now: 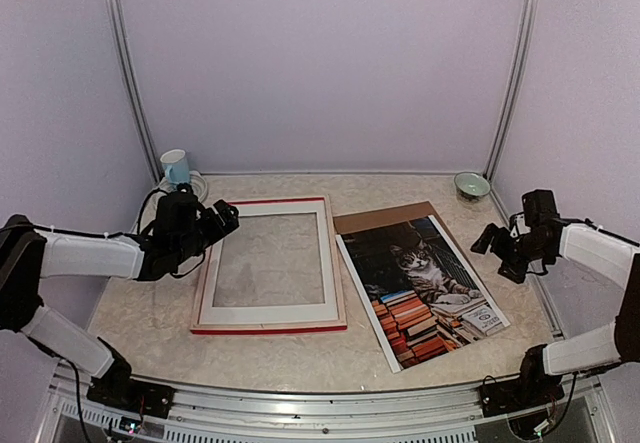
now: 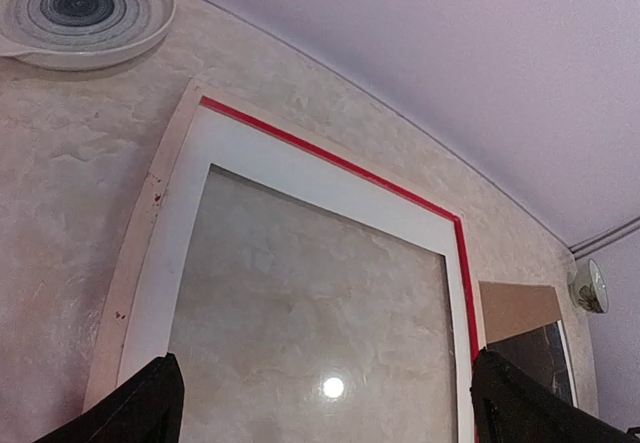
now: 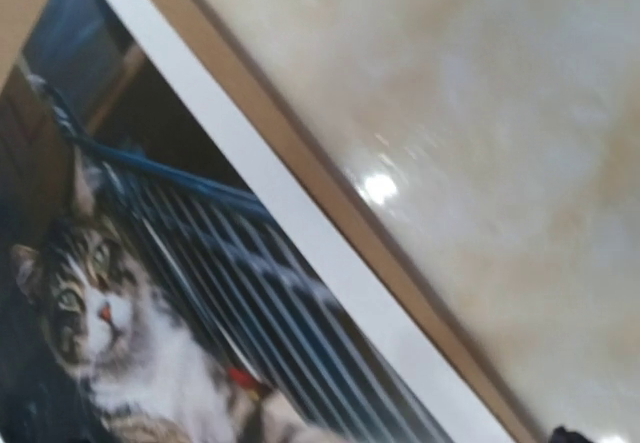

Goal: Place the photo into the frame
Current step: Adjust the frame body at the center of the board, then pick up the photo from the backboard.

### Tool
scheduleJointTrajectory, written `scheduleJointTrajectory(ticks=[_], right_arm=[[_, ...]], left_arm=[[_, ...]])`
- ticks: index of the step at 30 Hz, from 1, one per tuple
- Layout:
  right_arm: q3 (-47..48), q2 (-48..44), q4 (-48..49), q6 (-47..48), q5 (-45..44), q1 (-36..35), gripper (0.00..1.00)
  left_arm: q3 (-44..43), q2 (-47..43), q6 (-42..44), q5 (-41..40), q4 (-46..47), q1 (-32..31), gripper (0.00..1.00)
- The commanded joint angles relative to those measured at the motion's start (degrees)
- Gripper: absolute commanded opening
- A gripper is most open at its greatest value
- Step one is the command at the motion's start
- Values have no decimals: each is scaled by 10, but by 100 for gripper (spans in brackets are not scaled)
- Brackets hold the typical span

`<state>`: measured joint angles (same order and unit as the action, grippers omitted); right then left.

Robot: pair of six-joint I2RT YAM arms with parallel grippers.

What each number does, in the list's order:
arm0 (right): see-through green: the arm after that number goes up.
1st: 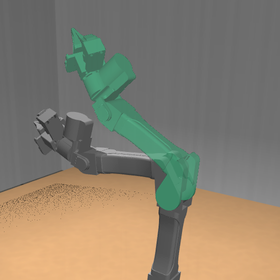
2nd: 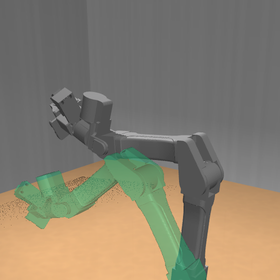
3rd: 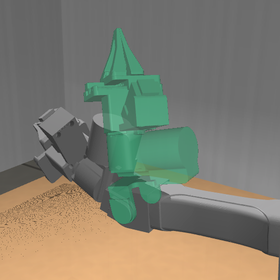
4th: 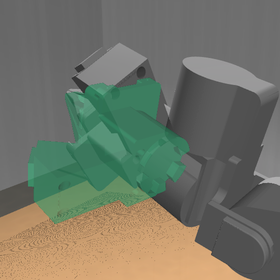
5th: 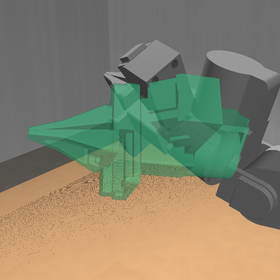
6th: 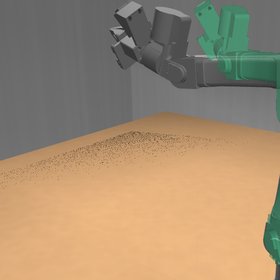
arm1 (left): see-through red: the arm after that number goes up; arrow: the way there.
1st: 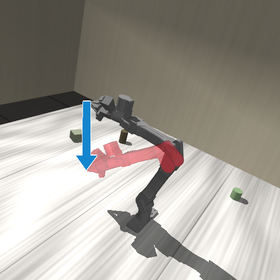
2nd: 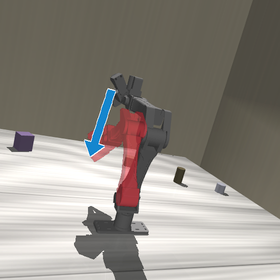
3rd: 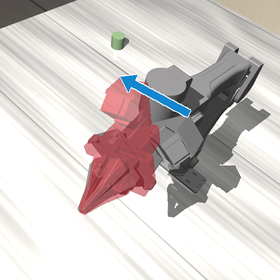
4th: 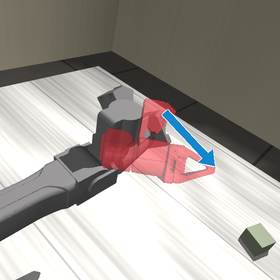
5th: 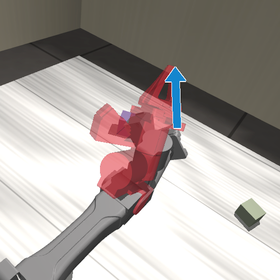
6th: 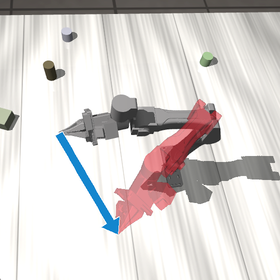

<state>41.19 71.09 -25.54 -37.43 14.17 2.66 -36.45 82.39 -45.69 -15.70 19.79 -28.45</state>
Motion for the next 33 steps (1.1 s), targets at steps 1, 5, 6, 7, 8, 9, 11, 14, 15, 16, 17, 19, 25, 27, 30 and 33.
scheduleJointTrajectory(ticks=[1, 5, 6, 7, 8, 9, 11, 14, 15, 16, 17, 19, 25, 27, 30, 33], right_arm=[[-38, -56, -59, -47, -21, 9, 99], [-55, -108, -91, -67, -41, 12, 99], [-57, -120, -99, -69, -49, 12, 99], [-59, -130, -109, -72, -56, 13, 99], [-61, -140, -121, -77, -67, 13, 99], [-65, -146, -132, -80, -70, 14, 99], [-74, -156, -144, -84, -68, 17, 99], [-87, -158, -154, -89, -56, 18, 99], [-94, -157, -157, -89, -53, 19, 99], [-99, -155, -160, -90, -47, 19, 99], [-106, -155, -163, -91, -44, 19, 99], [-117, -159, -170, -95, -42, 20, 99], [-123, -204, -190, -95, -42, 20, 99], [-116, -210, -199, -96, -43, 20, 99], [-91, -204, -228, -102, -57, 20, 99], [-85, -199, -237, -102, -57, 19, 99]], left_arm=[[-46, -18, 45, -20, -16, -36, 99], [-103, 14, 67, 18, -12, -68, 99], [-117, 31, 71, 29, -6, -76, 99], [-133, 42, 77, 41, -1, -84, 99], [-151, 58, 81, 55, 0, -91, 99], [-172, 83, 86, 74, 1, -99, 99], [-219, 121, 96, 103, -6, -116, 99], [-289, 188, 111, 129, -18, -150, 99], [-310, 204, 116, 138, -19, -159, 99], [-330, 228, 121, 145, -20, -170, 99], [-360, 243, 126, 152, -25, -179, 99], [-402, 284, 138, 161, -40, -195, 99], [-488, 350, 167, 195, -58, -227, 99], [-504, 367, 170, 207, -58, -233, 99], [-527, 391, 177, 221, -55, -243, 99], [-544, 412, 183, 236, -49, -253, 99]])
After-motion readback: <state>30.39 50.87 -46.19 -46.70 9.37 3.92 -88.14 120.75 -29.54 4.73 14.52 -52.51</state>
